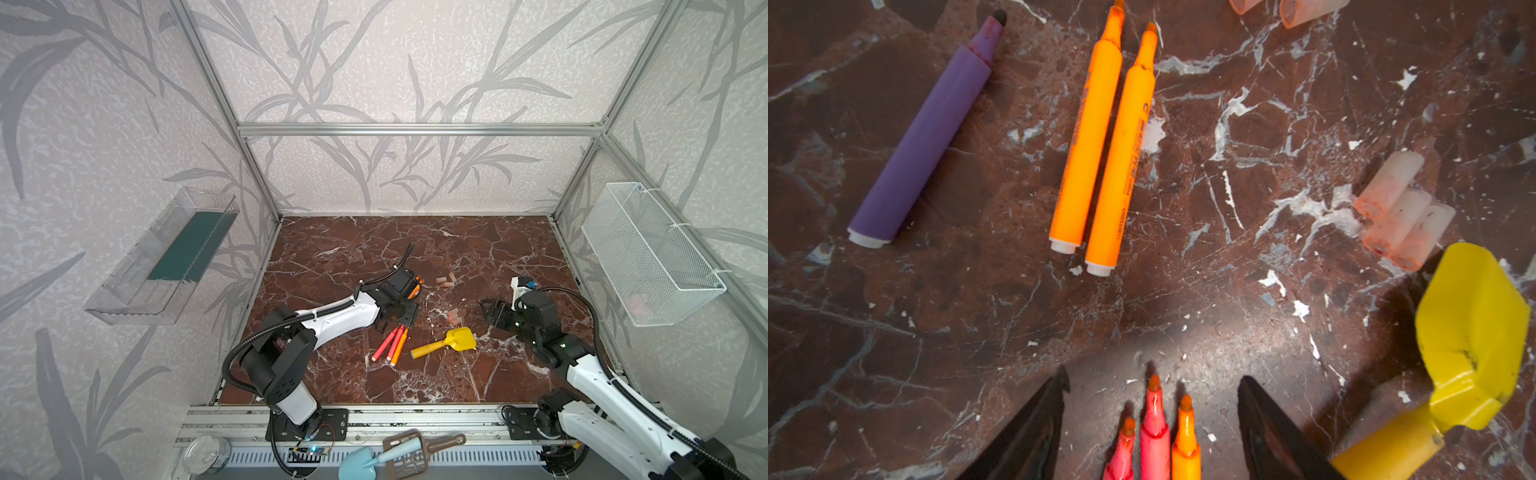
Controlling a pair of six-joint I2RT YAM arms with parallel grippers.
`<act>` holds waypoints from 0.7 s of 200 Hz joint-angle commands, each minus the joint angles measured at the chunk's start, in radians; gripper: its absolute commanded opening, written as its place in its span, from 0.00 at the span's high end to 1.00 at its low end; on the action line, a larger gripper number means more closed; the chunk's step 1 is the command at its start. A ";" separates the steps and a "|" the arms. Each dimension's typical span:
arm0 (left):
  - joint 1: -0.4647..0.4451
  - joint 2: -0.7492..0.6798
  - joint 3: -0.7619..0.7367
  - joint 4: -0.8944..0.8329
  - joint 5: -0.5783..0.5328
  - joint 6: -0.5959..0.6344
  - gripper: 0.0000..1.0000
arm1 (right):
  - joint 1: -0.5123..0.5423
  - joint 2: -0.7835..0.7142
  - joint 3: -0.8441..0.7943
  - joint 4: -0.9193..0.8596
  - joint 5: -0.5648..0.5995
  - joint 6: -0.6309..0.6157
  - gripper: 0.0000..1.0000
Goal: Insert the pens into the pen caps
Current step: 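Reach the left gripper toward the two orange markers while the right arm moves inward, then lower the left gripper and close it on one orange marker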
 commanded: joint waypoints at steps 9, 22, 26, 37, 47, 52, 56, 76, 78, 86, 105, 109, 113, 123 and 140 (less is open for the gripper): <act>0.001 0.077 0.087 -0.041 -0.056 0.022 0.31 | 0.005 -0.003 0.010 -0.006 -0.008 -0.008 0.27; 0.001 0.120 0.129 -0.054 -0.059 0.031 0.33 | 0.005 -0.006 0.009 -0.011 -0.010 -0.005 0.27; 0.001 0.133 0.141 -0.056 -0.062 0.033 0.33 | 0.005 -0.008 0.009 -0.012 -0.010 -0.004 0.27; 0.002 0.166 0.171 -0.062 -0.076 0.039 0.33 | 0.005 -0.013 0.007 -0.016 -0.012 0.000 0.27; 0.004 0.196 0.199 -0.069 -0.085 0.045 0.34 | 0.007 -0.021 0.006 -0.021 -0.013 -0.002 0.27; 0.005 0.213 0.214 -0.077 -0.089 0.045 0.34 | 0.006 -0.025 0.005 -0.024 -0.011 0.000 0.27; 0.007 0.227 0.229 -0.084 -0.091 0.046 0.36 | 0.006 -0.030 0.003 -0.024 -0.011 0.000 0.27; 0.006 0.271 0.280 -0.127 -0.096 0.055 0.40 | 0.006 -0.046 -0.006 -0.020 -0.011 0.005 0.27; 0.006 0.274 0.281 -0.127 -0.097 0.055 0.40 | 0.007 -0.047 -0.007 -0.020 -0.011 0.006 0.27; 0.007 0.276 0.281 -0.121 -0.098 0.059 0.40 | 0.007 -0.051 -0.007 -0.021 -0.011 0.006 0.27; 0.010 0.287 0.289 -0.120 -0.090 0.065 0.39 | 0.007 -0.053 -0.008 -0.027 -0.011 0.006 0.27; 0.010 0.292 0.292 -0.122 -0.088 0.067 0.40 | 0.007 -0.054 -0.007 -0.028 -0.013 0.005 0.27; 0.010 0.298 0.295 -0.125 -0.087 0.066 0.40 | 0.007 -0.054 -0.007 -0.028 -0.013 0.006 0.27; 0.011 0.312 0.305 -0.133 -0.086 0.067 0.40 | 0.007 -0.056 -0.007 -0.029 -0.015 0.005 0.27; 0.012 0.333 0.319 -0.146 -0.081 0.066 0.40 | 0.007 -0.061 -0.007 -0.032 -0.016 0.005 0.27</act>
